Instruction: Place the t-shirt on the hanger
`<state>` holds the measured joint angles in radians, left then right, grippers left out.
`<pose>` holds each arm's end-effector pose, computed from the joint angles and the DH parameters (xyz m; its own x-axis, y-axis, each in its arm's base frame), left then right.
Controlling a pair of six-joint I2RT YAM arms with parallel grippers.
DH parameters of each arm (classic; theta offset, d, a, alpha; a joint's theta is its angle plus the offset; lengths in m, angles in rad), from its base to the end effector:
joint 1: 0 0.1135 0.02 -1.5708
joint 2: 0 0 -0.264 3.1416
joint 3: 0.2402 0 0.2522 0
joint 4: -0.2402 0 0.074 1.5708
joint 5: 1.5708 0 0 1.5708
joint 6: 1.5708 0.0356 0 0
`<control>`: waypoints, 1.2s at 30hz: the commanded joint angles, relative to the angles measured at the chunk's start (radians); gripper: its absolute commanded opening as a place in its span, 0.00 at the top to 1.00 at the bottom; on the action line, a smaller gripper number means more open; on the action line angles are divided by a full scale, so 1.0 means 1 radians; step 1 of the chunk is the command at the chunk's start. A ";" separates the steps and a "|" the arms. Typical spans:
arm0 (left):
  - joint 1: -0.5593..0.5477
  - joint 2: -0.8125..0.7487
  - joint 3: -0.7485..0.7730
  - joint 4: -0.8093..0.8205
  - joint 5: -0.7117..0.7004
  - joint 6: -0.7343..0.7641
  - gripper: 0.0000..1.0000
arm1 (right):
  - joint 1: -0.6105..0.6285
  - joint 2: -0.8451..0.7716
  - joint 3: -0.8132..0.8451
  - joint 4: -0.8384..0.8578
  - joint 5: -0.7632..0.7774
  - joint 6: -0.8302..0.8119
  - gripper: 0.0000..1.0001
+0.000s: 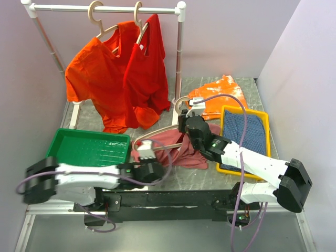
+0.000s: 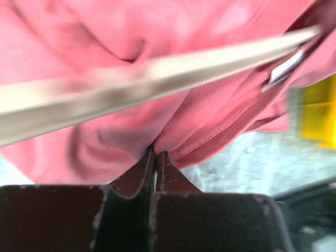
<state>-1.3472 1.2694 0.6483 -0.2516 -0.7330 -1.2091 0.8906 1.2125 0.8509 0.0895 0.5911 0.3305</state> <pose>0.0765 -0.2291 0.1949 -0.6487 -0.2820 -0.7069 0.0638 0.9054 -0.4198 0.1900 0.2033 0.3024 -0.2598 0.1073 -0.9597 -0.2364 0.9565 0.1709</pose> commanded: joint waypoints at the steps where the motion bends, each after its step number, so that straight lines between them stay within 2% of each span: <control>1: 0.028 -0.214 -0.111 0.052 -0.039 -0.082 0.99 | 0.004 -0.057 0.031 0.088 0.073 -0.037 1.00; 8: 0.123 -0.517 -0.211 0.011 0.001 -0.125 0.99 | 0.004 -0.088 -0.003 0.131 0.113 -0.053 1.00; 13: 0.164 -0.654 -0.176 -0.081 -0.022 -0.098 0.99 | 0.004 -0.102 -0.023 0.157 0.156 -0.099 1.00; 18: 0.194 -0.690 -0.040 -0.167 -0.048 -0.002 0.99 | 0.004 -0.105 -0.018 0.168 0.170 -0.123 1.00; 28: 0.230 -0.654 0.183 -0.317 -0.034 0.135 0.99 | 0.004 -0.125 -0.032 0.223 0.208 -0.165 1.00; 36: 0.278 -0.682 0.080 -0.273 0.060 0.103 0.99 | 0.004 -0.151 -0.033 0.210 0.187 -0.166 1.00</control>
<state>-1.0874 0.6102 0.7639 -0.5442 -0.7033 -1.1156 0.8940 1.0798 0.8234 0.2905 0.7410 0.2138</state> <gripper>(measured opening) 0.032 0.268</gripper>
